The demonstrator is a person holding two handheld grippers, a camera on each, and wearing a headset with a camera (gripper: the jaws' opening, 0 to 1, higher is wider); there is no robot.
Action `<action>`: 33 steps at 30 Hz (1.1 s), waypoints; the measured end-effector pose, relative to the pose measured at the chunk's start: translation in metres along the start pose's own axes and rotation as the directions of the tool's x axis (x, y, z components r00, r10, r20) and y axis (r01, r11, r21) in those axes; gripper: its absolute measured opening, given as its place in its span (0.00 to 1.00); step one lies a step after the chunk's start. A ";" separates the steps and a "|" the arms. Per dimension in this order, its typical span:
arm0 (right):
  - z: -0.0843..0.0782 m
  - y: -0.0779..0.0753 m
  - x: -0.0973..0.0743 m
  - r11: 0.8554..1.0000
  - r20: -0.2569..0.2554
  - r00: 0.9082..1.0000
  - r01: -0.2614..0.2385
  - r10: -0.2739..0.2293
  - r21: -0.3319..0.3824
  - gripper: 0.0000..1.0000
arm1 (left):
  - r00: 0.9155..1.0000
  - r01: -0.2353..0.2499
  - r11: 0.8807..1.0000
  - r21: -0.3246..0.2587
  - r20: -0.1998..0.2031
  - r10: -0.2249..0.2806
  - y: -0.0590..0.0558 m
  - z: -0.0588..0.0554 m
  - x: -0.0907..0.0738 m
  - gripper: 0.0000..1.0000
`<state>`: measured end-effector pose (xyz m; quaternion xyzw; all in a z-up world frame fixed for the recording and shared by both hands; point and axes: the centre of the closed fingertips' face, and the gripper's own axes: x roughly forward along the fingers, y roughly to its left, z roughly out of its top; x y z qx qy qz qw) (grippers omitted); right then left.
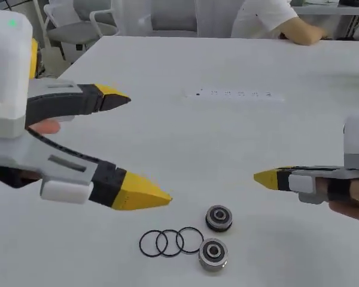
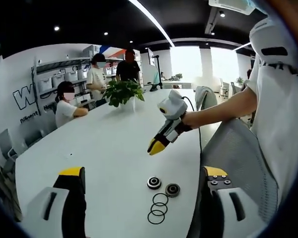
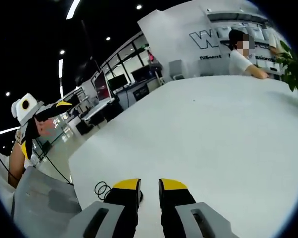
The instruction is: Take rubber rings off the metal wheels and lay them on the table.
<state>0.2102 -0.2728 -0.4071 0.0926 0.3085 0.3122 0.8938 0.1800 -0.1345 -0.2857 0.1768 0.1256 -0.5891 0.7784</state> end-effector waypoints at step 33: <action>-0.027 0.006 0.014 0.984 -0.096 0.995 -0.056 0.040 -0.170 0.22 | 0.994 0.070 0.998 0.000 0.085 -0.070 0.011 -0.037 0.109 0.66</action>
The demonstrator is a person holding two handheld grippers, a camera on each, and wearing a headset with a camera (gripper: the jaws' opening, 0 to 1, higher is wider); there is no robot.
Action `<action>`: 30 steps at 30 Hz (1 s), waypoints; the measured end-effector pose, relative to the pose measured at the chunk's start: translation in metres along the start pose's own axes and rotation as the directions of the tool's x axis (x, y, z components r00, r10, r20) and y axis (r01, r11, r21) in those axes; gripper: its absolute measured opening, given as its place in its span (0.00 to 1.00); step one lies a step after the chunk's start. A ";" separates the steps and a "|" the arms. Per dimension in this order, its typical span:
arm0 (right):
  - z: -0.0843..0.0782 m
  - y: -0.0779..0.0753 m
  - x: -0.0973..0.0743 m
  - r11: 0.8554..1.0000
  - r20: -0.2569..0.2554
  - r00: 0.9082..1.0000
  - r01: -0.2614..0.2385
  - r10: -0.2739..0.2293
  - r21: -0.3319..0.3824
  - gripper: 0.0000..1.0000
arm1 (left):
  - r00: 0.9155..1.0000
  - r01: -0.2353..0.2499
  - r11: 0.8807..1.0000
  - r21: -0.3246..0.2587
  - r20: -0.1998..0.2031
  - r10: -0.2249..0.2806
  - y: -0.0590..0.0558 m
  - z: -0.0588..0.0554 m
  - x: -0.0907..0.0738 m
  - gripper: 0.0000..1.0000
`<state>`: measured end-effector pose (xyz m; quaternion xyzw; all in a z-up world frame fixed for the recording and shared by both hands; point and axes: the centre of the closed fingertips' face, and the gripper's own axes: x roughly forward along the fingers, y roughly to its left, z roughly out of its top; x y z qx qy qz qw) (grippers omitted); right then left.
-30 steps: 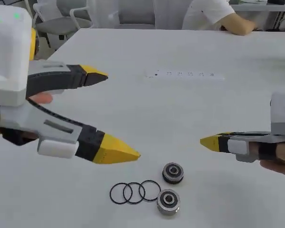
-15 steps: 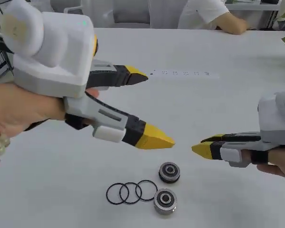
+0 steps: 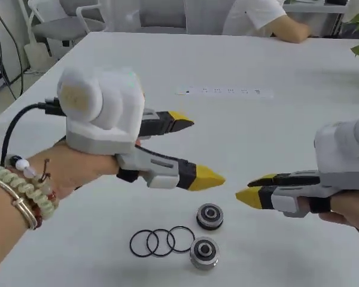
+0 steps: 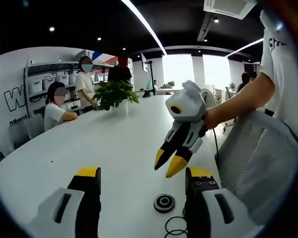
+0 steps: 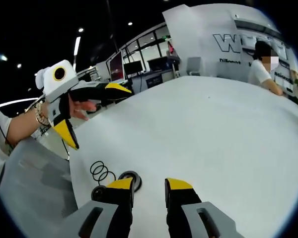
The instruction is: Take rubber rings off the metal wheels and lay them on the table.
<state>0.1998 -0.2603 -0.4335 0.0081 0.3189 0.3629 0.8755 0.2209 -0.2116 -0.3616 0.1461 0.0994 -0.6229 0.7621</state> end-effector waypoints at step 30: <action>-0.038 0.013 0.026 0.986 -0.148 0.988 -0.075 0.053 -0.146 0.26 | 0.987 0.075 0.997 -0.027 -0.143 -0.078 -0.035 -0.073 0.031 0.25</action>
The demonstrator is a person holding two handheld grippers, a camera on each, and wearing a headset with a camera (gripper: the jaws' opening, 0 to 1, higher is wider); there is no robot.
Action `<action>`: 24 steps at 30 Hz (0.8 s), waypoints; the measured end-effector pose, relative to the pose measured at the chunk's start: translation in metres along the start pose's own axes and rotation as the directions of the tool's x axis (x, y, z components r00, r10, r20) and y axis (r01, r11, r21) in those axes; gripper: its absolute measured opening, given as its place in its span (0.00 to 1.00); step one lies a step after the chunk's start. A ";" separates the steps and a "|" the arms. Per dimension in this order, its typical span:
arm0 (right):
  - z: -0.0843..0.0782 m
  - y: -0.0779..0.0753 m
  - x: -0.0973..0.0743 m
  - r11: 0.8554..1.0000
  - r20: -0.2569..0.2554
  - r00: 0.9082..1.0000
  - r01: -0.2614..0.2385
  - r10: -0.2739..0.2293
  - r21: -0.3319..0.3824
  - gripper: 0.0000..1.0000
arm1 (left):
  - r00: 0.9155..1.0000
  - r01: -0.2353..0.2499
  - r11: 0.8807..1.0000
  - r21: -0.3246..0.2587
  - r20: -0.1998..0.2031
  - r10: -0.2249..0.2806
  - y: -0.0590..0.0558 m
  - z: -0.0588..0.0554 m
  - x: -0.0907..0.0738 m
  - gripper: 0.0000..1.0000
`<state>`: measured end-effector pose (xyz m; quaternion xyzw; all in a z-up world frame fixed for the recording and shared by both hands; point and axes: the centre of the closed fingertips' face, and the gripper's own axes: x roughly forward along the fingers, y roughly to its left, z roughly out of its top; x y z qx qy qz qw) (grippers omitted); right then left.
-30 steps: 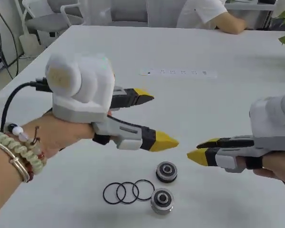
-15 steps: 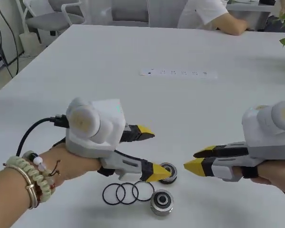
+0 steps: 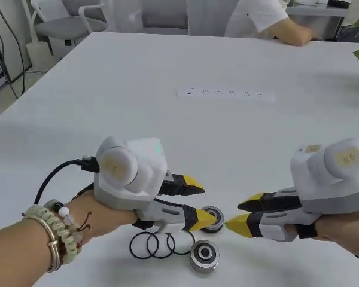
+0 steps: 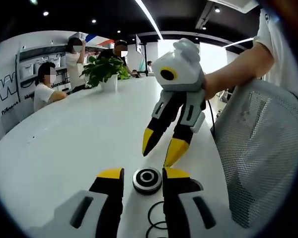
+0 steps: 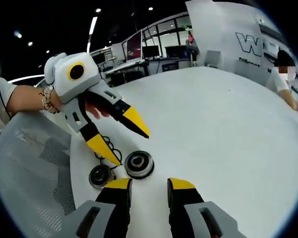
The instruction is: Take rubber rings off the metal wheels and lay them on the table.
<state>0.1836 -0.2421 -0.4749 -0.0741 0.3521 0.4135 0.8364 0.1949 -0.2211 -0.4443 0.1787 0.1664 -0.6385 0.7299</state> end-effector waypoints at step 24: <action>0.002 0.014 0.016 1.000 0.007 1.000 -0.016 0.016 -0.022 0.19 | 0.999 0.011 1.000 -0.007 -0.052 -0.011 -0.006 -0.015 0.013 0.08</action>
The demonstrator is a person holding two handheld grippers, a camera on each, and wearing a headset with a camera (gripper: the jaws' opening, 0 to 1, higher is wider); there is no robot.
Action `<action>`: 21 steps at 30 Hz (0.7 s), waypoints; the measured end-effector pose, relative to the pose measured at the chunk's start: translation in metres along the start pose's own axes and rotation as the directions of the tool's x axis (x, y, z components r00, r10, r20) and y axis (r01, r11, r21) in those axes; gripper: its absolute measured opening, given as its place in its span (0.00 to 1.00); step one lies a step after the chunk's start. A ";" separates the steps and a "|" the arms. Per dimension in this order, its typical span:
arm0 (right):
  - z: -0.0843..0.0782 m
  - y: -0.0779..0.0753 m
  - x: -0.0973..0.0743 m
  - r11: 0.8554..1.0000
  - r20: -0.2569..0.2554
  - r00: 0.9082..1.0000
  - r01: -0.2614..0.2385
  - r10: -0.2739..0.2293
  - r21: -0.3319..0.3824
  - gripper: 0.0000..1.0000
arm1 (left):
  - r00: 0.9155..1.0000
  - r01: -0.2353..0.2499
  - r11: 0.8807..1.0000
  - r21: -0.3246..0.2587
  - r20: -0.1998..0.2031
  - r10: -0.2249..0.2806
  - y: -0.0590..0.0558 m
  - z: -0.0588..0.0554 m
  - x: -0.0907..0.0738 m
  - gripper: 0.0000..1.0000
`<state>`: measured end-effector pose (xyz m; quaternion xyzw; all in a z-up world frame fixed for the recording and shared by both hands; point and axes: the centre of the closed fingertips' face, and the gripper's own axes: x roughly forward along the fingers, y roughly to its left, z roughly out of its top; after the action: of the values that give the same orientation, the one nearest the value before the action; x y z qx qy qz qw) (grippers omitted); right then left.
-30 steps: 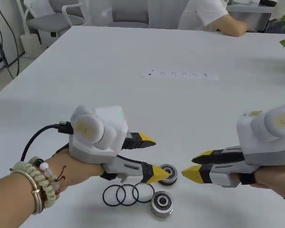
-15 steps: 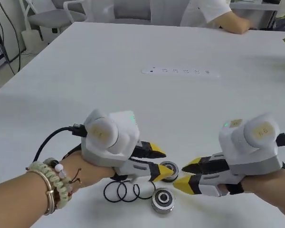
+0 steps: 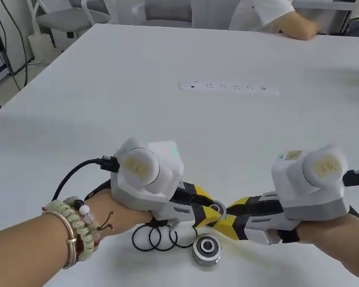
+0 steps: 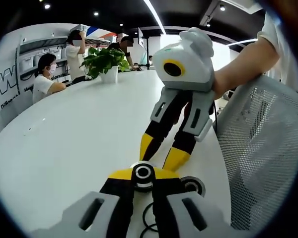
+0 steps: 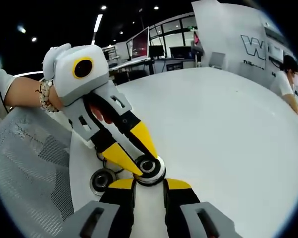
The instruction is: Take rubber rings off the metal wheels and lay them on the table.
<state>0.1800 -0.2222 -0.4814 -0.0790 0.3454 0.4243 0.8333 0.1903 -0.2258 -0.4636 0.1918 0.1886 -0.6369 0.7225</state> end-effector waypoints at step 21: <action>-0.005 -0.004 -0.002 1.000 -0.036 0.999 0.008 -0.009 -0.006 0.00 | 0.999 -0.021 0.999 -0.034 0.024 0.021 0.002 0.000 -0.002 0.08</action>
<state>0.1802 -0.2282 -0.4851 -0.0904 0.3589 0.4201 0.8286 0.1916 -0.2238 -0.4619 0.1735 0.1885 -0.6283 0.7346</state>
